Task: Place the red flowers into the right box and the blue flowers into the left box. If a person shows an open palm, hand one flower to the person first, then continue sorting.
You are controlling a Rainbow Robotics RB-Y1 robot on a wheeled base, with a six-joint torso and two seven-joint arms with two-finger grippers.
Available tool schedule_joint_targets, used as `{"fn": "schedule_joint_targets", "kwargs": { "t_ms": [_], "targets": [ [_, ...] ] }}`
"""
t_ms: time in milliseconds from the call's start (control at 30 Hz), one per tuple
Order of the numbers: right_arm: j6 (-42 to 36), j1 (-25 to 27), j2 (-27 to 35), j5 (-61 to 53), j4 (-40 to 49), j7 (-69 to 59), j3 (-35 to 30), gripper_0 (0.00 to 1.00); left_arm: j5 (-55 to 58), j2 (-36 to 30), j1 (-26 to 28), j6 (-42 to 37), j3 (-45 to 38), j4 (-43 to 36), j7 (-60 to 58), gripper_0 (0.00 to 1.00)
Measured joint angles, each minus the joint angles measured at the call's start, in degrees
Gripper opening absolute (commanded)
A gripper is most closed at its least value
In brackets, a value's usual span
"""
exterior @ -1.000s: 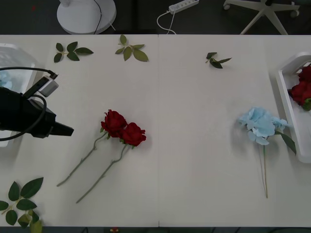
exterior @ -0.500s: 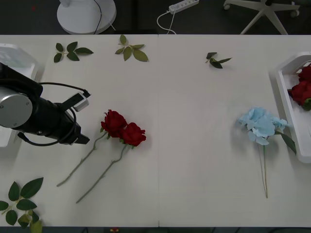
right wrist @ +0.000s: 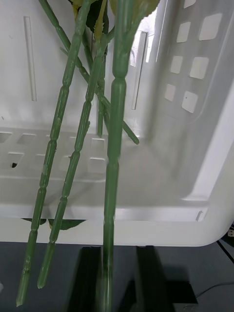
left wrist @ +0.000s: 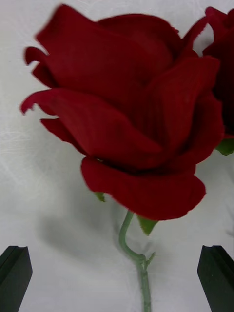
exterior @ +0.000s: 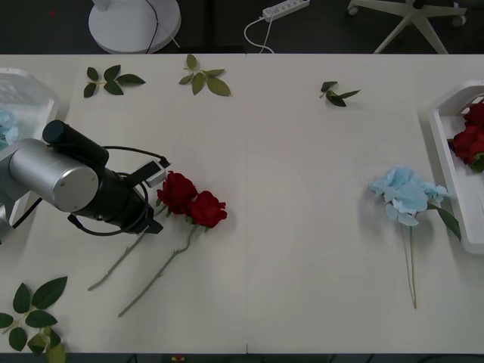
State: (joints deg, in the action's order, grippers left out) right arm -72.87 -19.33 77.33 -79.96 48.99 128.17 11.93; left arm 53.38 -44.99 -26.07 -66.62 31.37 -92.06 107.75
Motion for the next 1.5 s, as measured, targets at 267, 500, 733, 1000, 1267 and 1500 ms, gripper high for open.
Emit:
{"fn": "schedule_joint_targets", "kwargs": {
  "t_ms": [267,500,733,1000,1267,1500],
  "targets": [
    [0.03,0.0,-0.21,0.31,0.52,0.0,-1.33,0.8,-1.18,1.09,-0.21,0.02,2.05,1.32,0.0,1.0],
    [-5.34,0.0,-0.21,0.7,4.26,-0.01,-7.97,0.89,-1.92,3.6,-2.04,0.05,2.05,5.57,0.0,1.0],
    [-13.87,0.01,-0.21,-1.11,19.28,-12.7,-16.69,0.98,-3.72,4.67,-3.27,0.95,2.27,7.1,0.0,0.39],
    [-14.65,0.16,-0.21,-4.34,43.37,-44.66,-16.36,1.0,-5.82,4.66,-4.2,2.14,3.62,7.83,0.0,0.0],
    [-8.69,3.13,-0.21,-4.2,62.29,-68.59,-13.89,1.0,-7.04,4.67,-4.34,2.23,4.08,7.87,0.0,0.0],
    [-3.88,8.14,-0.72,4.15,71.49,-77.97,-11.97,1.0,-7.54,4.67,-4.36,2.28,4.25,7.8,0.0,0.0]
  ]
}}
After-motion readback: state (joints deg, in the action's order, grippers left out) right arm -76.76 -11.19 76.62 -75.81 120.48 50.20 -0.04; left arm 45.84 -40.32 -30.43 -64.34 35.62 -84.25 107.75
